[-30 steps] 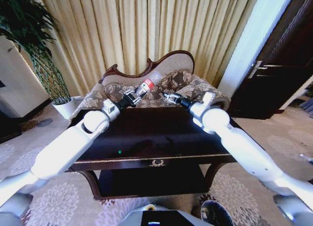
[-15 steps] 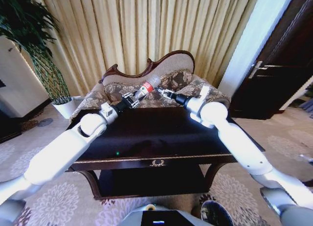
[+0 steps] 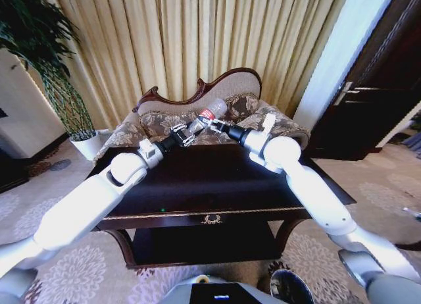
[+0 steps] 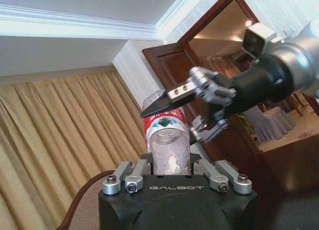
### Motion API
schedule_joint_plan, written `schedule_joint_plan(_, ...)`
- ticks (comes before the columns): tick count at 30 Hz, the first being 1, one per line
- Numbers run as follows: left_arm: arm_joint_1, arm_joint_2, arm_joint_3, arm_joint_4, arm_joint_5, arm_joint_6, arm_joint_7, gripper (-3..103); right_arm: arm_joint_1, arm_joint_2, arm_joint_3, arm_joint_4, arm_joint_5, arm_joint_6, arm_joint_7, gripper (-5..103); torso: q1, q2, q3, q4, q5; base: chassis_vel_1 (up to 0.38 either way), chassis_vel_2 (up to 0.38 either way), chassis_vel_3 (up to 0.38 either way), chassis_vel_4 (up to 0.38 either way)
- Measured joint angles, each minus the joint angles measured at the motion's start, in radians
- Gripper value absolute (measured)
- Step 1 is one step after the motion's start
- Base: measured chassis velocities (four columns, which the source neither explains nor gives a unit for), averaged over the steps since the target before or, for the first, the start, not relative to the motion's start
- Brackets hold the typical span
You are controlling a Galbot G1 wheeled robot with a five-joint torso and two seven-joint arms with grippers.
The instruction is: Move to the front of the table and place the trash on the table into the trash bin.
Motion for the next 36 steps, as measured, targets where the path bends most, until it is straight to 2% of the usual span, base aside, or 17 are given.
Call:
schedule_joint_plan(10,0.027,0.009,-0.004,-0.016,0.000,-0.001,-0.006,32,0.023,0.033,-0.026,-0.019,-0.044,0.020,0.012,102,0.000,0.000,0.000,-0.0002,0.0000,0.000,0.000,0.000,0.000)
schedule_joint_plan(13,0.039,0.018,-0.015,-0.018,0.000,-0.007,-0.011,30,0.036,0.041,-0.039,-0.025,-0.054,0.031,0.019,88,0.000,0.000,0.000,-0.0001,0.0000,0.000,0.000,0.000,0.000)
schedule_joint_plan(14,0.039,0.018,-0.015,-0.018,0.000,-0.007,-0.011,30,0.036,0.041,-0.039,-0.025,-0.054,0.031,0.019,88,0.000,0.000,0.000,-0.0001,0.0000,0.000,0.000,0.000,0.000)
schedule_joint_plan(16,0.048,0.022,-0.017,-0.019,0.000,-0.003,-0.013,41,0.042,0.046,-0.045,-0.028,-0.060,0.036,0.020,78,0.000,0.000,0.000,-0.0001,-0.0001,0.000,0.000,0.000,0.000)
schedule_joint_plan(18,0.051,0.024,-0.018,-0.019,0.000,-0.003,-0.013,41,0.045,0.048,-0.049,-0.029,-0.064,0.038,0.020,78,0.000,0.000,0.000,-0.0002,0.0000,0.000,0.000,0.000,0.000)
schedule_joint_plan(19,0.054,0.026,-0.019,-0.019,0.000,-0.002,-0.014,51,0.048,0.050,-0.054,-0.031,-0.067,0.039,0.020,66,0.000,0.000,0.000,-0.0001,0.0001,0.000,0.000,0.000,0.000)
schedule_joint_plan(21,0.055,0.027,-0.021,-0.019,0.000,-0.002,-0.014,51,0.050,0.052,-0.057,-0.032,-0.069,0.039,0.019,66,0.000,0.000,0.000,-0.0001,0.0000,0.000,0.000,0.000,0.000)
schedule_joint_plan(23,0.056,0.027,-0.023,-0.016,0.000,-0.005,-0.012,63,0.055,0.054,-0.061,-0.037,-0.073,0.040,0.022,56,0.000,0.000,0.000,-0.0001,0.0000,0.000,0.000,0.000,0.000)
schedule_joint_plan(24,0.056,0.027,-0.023,-0.016,0.000,-0.005,-0.012,63,0.055,0.054,-0.061,-0.037,-0.073,0.040,0.022,56,0.000,0.000,0.000,-0.0001,0.0000,0.000,0.000,0.000,0.000)
schedule_joint_plan(28,0.059,0.023,-0.026,-0.009,-0.002,-0.014,-0.011,85,0.061,0.056,-0.068,-0.046,-0.084,0.040,0.022,38,0.000,0.000,0.000,-0.0002,0.0001,0.000,0.000,0.000,0.000)
schedule_joint_plan(31,0.060,0.021,-0.028,-0.007,-0.005,-0.015,-0.011,85,0.061,0.058,-0.068,-0.050,-0.088,0.040,0.022,36,0.000,0.000,0.000,-0.0002,0.0001,0.000,0.000,0.000,0.000)
schedule_joint_plan(32,0.061,0.017,-0.030,-0.002,-0.018,-0.015,-0.020,94,0.063,0.064,-0.068,-0.057,-0.092,0.042,0.022,33,0.000,0.000,0.000,-0.0002,0.0001,0.000,0.000,0.000,0.000)
schedule_joint_plan(33,0.061,0.012,-0.032,0.002,-0.036,-0.012,-0.039,98,0.064,0.068,-0.066,-0.065,-0.098,0.043,0.023,30,0.000,0.000,0.000,-0.0001,0.0001,0.000,0.000,0.000,0.000)
schedule_joint_plan(36,0.065,0.004,-0.049,0.015,-0.064,0.001,-0.065,100,0.064,0.079,-0.047,-0.091,-0.144,0.044,0.035,27,0.000,0.000,0.000,-0.0002,0.0000,0.000,0.000,0.000,0.000)
